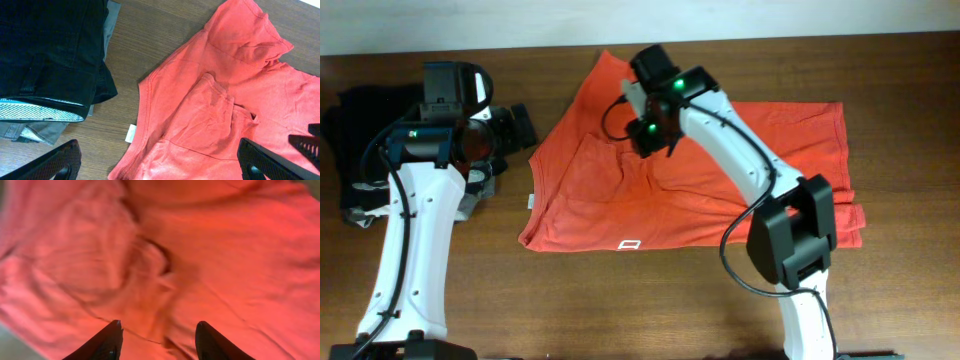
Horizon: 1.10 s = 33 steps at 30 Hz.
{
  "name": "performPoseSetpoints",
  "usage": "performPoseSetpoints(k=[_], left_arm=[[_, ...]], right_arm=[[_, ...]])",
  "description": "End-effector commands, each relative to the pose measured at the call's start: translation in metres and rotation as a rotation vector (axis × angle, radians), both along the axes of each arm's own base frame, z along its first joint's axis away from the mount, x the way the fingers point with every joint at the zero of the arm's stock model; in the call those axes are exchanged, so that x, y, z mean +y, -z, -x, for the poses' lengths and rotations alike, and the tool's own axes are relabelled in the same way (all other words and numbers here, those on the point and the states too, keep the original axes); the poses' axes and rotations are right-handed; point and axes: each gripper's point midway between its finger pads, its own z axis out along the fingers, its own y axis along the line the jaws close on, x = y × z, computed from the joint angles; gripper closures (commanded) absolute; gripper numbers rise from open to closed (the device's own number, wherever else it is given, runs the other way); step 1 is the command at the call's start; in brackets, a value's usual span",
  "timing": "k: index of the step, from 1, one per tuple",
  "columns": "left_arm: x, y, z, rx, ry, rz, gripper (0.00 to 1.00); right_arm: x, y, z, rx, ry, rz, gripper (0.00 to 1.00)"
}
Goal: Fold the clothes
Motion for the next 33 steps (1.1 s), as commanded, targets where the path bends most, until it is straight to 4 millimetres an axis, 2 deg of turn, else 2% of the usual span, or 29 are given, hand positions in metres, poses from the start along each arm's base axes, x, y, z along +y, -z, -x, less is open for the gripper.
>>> performPoseSetpoints(k=[1,9,15,23,31,33], left_arm=[[0.001,0.001,0.0,0.003,0.001,-0.002,0.01],[0.001,0.001,0.0,0.003,0.001,-0.002,0.01],[0.001,0.001,0.0,0.004,0.001,-0.002,0.01],[0.001,0.001,0.0,0.003,0.001,-0.002,0.01],[0.001,0.001,0.0,0.003,0.001,-0.002,0.01],[0.001,0.001,0.0,0.003,0.001,-0.002,0.01]], right_arm=[[-0.007,0.021,0.001,0.021,-0.002,0.041,0.48],[-0.001,0.049,0.004,0.054,-0.017,0.058,0.47],[0.0,0.072,-0.006,0.032,-0.012,0.084,0.47],[0.006,0.077,-0.007,0.028,-0.021,0.077,0.47],[0.008,0.093,-0.006,0.05,-0.024,0.084,0.48],[0.008,0.093,-0.007,0.044,-0.024,0.081,0.51]])
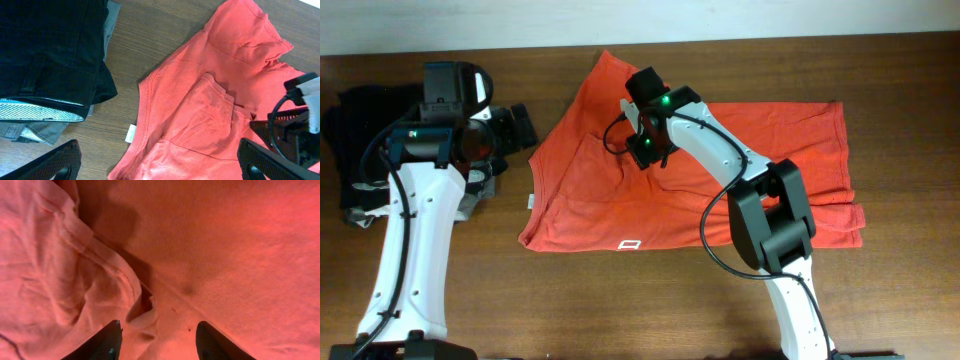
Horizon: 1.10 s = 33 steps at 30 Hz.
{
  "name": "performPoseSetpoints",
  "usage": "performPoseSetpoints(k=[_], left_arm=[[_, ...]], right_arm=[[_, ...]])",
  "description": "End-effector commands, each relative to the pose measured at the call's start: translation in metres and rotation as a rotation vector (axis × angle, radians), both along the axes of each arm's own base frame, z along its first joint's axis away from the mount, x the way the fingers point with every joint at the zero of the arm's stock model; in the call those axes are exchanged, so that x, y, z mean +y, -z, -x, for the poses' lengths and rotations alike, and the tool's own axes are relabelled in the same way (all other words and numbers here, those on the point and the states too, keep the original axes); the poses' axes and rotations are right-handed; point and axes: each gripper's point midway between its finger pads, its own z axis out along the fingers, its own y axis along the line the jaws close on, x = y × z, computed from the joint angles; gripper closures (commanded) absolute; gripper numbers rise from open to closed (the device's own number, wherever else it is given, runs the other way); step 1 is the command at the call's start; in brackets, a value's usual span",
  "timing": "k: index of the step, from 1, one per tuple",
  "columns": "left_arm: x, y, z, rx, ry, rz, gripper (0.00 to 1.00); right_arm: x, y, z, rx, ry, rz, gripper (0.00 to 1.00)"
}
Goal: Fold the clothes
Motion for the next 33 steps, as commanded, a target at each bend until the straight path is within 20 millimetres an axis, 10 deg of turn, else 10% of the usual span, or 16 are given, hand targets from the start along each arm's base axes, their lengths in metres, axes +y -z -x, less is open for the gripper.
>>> performPoseSetpoints(k=[1,10,33], left_arm=[[0.001,0.001,0.0,0.003,0.001,-0.002,0.01],[0.001,0.001,0.0,0.003,0.001,-0.002,0.0],[0.001,0.001,0.0,0.003,0.001,-0.002,0.01]], right_arm=[[0.002,0.013,0.002,0.014,-0.002,0.015,0.56],[0.003,0.014,0.002,0.014,0.003,0.006,0.96],[-0.014,-0.026,-0.003,-0.022,0.033,-0.003,0.96]])
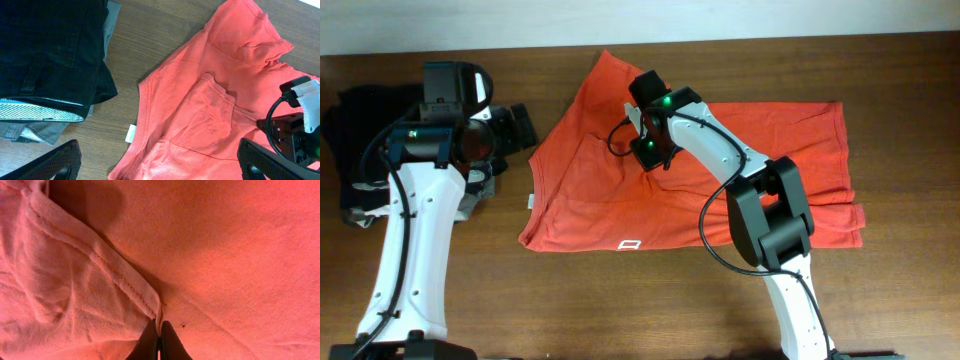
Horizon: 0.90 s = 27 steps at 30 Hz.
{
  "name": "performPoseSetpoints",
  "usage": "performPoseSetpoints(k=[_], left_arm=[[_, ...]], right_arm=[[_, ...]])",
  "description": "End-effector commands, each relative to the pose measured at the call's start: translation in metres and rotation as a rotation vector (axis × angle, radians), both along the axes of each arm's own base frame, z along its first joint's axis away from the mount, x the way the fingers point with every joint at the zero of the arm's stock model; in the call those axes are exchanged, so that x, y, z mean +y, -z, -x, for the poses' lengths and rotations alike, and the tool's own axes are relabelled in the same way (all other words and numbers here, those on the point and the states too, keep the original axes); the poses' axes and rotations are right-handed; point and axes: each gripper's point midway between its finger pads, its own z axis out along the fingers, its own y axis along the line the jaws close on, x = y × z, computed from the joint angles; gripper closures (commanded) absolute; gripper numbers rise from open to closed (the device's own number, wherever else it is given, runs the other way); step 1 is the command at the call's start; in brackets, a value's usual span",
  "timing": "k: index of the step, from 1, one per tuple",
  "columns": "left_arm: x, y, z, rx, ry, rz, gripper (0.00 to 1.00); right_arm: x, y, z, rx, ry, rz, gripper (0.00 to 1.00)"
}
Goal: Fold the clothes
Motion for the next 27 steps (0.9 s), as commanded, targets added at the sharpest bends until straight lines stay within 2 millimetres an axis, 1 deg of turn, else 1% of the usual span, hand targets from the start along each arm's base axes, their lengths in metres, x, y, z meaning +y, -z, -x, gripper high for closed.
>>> performPoseSetpoints(k=[1,4,8,13,14,15,16,17,18,19,20,22,24,25,27], left_arm=[[0.001,0.001,0.0,0.003,0.002,-0.002,0.01],[0.001,0.001,0.0,0.003,0.002,-0.002,0.01],[0.001,0.001,0.0,0.003,0.002,-0.002,0.01],[0.001,0.001,0.0,0.004,0.002,-0.002,0.01],[0.001,0.001,0.0,0.003,0.002,-0.002,0.01],[0.001,0.001,0.0,0.003,0.002,-0.002,0.01],[0.001,0.001,0.0,0.003,0.002,-0.002,0.0],[0.001,0.001,0.0,0.004,0.002,-0.002,0.01],[0.001,0.001,0.0,0.003,0.002,-0.002,0.01],[0.001,0.001,0.0,0.003,0.002,-0.002,0.01],[0.001,0.001,0.0,0.003,0.002,-0.002,0.01],[0.001,0.001,0.0,0.003,0.002,-0.002,0.01],[0.001,0.001,0.0,0.003,0.002,-0.002,0.01],[0.001,0.001,0.0,0.003,0.002,-0.002,0.0],[0.001,0.001,0.0,0.003,0.002,-0.002,0.01]], right_arm=[[-0.003,-0.036,-0.007,-0.068,0.012,-0.024,0.96],[-0.007,-0.037,-0.01,-0.077,0.021,-0.01,0.96],[-0.02,-0.036,-0.016,-0.109,0.044,0.057,0.96],[-0.021,-0.037,-0.018,-0.12,0.046,0.063,0.95],[-0.021,-0.037,-0.018,-0.12,0.046,0.063,0.92],[-0.021,-0.037,-0.018,-0.12,0.046,0.063,0.84],[-0.021,-0.037,-0.018,-0.12,0.046,0.063,0.7],[-0.021,-0.037,-0.018,-0.117,0.046,0.064,0.64],[-0.021,-0.038,-0.017,-0.117,0.046,0.065,0.61],[-0.024,-0.043,-0.018,-0.118,0.051,0.065,0.54],[-0.027,-0.048,-0.018,-0.119,0.057,0.065,0.5],[-0.038,-0.066,-0.02,-0.124,0.106,0.068,0.47],[-0.06,-0.09,-0.02,-0.131,0.194,0.088,0.46],[-0.073,-0.102,-0.015,-0.124,0.218,0.099,0.46],[-0.093,-0.12,-0.004,-0.101,0.26,0.108,0.46]])
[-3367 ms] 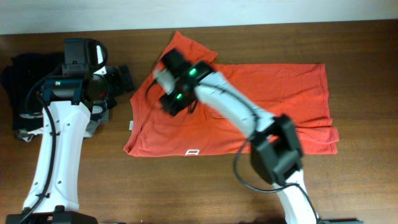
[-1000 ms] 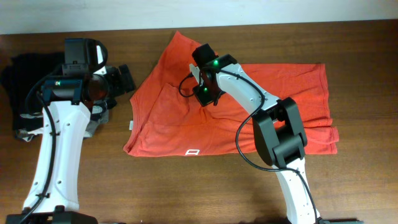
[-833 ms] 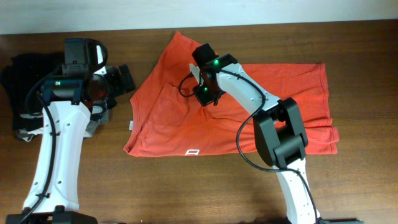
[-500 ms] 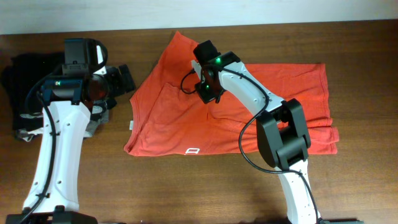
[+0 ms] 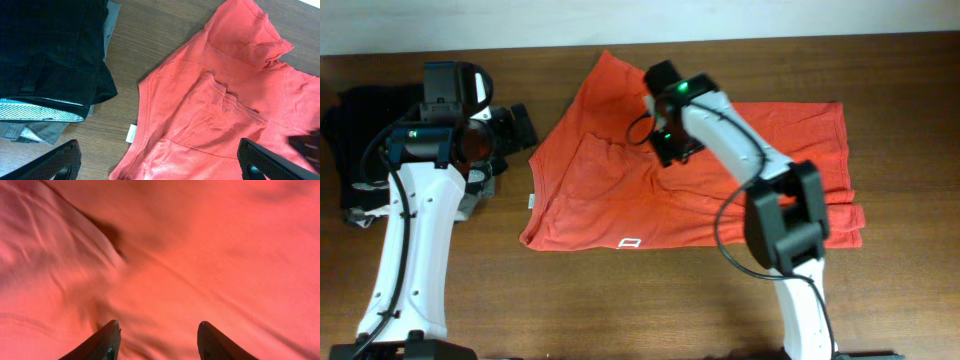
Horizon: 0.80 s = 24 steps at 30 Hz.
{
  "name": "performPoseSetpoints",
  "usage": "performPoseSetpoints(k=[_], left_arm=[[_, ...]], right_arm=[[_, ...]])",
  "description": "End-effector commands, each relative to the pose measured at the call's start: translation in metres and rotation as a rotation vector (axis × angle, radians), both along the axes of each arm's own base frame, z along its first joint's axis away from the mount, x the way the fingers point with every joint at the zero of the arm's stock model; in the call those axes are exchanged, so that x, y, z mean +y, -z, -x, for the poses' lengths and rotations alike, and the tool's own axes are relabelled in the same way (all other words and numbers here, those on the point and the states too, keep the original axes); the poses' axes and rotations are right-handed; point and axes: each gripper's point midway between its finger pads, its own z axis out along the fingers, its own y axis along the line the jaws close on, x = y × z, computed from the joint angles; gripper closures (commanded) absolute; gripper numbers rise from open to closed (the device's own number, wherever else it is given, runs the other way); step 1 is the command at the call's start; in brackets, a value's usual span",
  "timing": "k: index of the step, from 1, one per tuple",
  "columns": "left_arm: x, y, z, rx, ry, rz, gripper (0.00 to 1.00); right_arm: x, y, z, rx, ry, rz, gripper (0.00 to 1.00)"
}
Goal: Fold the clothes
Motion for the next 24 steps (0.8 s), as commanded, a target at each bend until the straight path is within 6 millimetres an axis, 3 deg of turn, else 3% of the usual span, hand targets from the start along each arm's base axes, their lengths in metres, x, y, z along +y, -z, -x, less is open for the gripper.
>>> performPoseSetpoints(k=[1,6,12,14,15,16,24], left_arm=[[0.001,0.001,0.0,0.003,0.001,-0.003,0.01],[0.001,0.001,0.0,0.003,0.001,-0.003,0.01],[0.001,0.001,0.0,0.003,0.002,-0.002,0.01],[0.001,0.001,0.0,0.003,0.001,-0.003,0.01],[0.001,0.001,0.0,0.003,0.001,-0.003,0.01],[0.001,0.001,0.0,0.003,0.001,-0.003,0.01],[0.001,0.001,0.0,0.003,0.001,-0.003,0.01]], right_arm=[[-0.045,-0.085,-0.006,-0.128,0.153,-0.015,0.46],[-0.108,-0.117,0.036,-0.027,0.405,0.011,0.45],[-0.158,-0.122,0.076,0.133,0.729,0.034,0.45],[-0.161,-0.122,0.081,0.171,0.775,0.002,0.41],[-0.159,-0.122,0.081,0.185,0.783,-0.029,0.17],[-0.158,-0.122,0.081,0.195,0.786,-0.051,0.01],[-0.154,-0.122,0.079,0.201,0.789,-0.087,0.01]])
